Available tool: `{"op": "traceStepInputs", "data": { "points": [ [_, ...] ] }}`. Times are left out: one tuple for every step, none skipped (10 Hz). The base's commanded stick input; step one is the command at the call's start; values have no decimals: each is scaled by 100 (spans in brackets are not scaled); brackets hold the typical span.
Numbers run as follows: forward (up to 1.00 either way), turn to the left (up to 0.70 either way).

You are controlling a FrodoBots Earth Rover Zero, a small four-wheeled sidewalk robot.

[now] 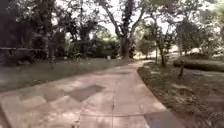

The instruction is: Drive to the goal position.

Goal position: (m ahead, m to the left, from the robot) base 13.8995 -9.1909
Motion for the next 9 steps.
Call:
{"op": "traceStepInputs", "data": {
  "points": [
    [84,0],
    [84,0],
    [84,0],
    [84,0],
    [84,0],
    [84,0],
    [84,0],
    [83,-6],
    [80,-27]
  ]
}}
